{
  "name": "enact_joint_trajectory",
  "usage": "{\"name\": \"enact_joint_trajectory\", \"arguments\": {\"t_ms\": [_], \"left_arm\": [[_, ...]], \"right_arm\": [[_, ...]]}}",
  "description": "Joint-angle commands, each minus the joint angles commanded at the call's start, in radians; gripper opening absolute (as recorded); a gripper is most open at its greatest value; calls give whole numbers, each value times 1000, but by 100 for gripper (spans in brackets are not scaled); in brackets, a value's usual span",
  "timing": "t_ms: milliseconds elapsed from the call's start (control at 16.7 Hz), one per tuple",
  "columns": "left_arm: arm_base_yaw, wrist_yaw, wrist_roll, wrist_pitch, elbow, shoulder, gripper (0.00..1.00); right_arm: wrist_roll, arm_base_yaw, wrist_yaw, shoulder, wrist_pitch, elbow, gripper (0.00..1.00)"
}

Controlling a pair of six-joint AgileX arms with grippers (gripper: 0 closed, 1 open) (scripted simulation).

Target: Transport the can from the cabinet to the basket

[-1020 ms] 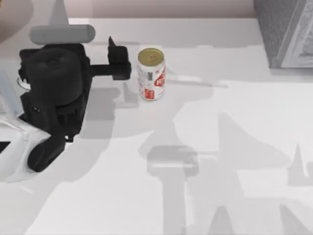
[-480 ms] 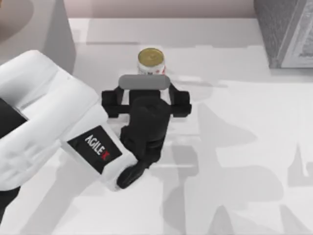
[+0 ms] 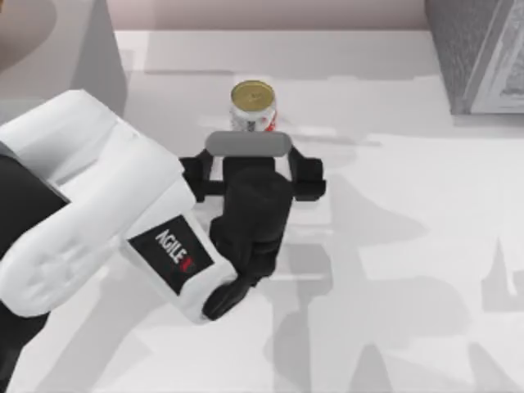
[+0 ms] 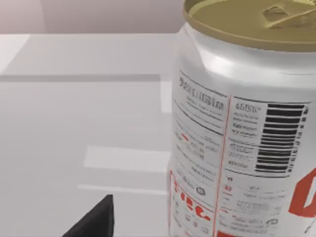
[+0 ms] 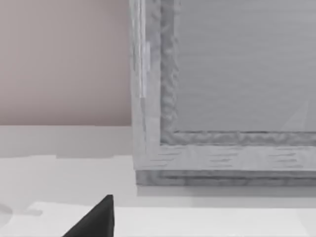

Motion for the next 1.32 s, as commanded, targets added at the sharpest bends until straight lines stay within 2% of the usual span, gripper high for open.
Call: {"name": "enact_joint_trajectory", "arguments": {"t_ms": [540,900,1320], "left_arm": [[89,90,27,-80,241,141,100],[99,100,30,-89,268,157,100],[99,100,30,-89,268,157,47]], "right_arm": [[0,0,0,0,0,0,100],[0,0,0,0,0,0,100],[0,0,0,0,0,0,100]]}}
